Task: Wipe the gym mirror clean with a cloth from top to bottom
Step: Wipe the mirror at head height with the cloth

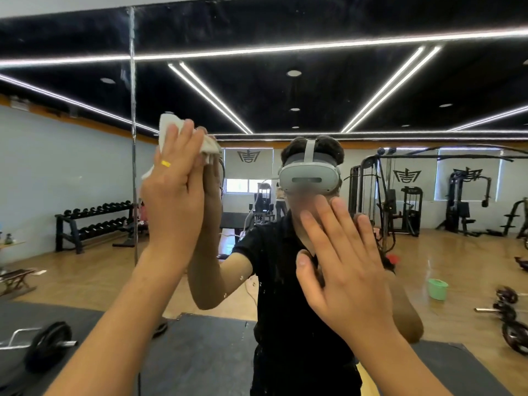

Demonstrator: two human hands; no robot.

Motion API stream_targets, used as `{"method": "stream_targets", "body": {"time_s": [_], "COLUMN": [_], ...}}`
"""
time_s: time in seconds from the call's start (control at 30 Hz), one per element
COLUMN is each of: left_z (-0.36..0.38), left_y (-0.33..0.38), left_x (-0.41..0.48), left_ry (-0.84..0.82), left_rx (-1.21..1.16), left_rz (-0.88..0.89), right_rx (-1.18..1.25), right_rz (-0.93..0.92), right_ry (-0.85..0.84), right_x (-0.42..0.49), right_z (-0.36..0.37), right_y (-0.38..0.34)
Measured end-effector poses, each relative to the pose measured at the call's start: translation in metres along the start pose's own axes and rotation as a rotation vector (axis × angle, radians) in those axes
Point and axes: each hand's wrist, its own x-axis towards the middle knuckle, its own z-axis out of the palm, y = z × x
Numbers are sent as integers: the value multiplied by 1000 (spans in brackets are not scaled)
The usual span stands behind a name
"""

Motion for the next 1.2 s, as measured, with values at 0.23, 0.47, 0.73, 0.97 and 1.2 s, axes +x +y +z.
{"method": "stream_targets", "body": {"time_s": [0.23,0.47,0.73,0.97,1.2], "left_z": [-21,-2,-1,3,19], "left_y": [1,15,22,37,50], "left_x": [-97,-49,-77,-74,-54], "left_ry": [-91,-105,-103,-121,-134], "left_rx": [48,27,70,34,-7], "left_rz": [32,74,137,174,161], "right_rx": [-11,-9,0,-4,1], "right_rz": [-8,-4,-1,-8,-3], "right_ry": [-5,-1,-1,-8,-1], "right_x": [-1,-1,-2,-2,-1], "right_z": [-2,0,0,-2,-1], "right_y": [0,-1,-1,-1,0]}}
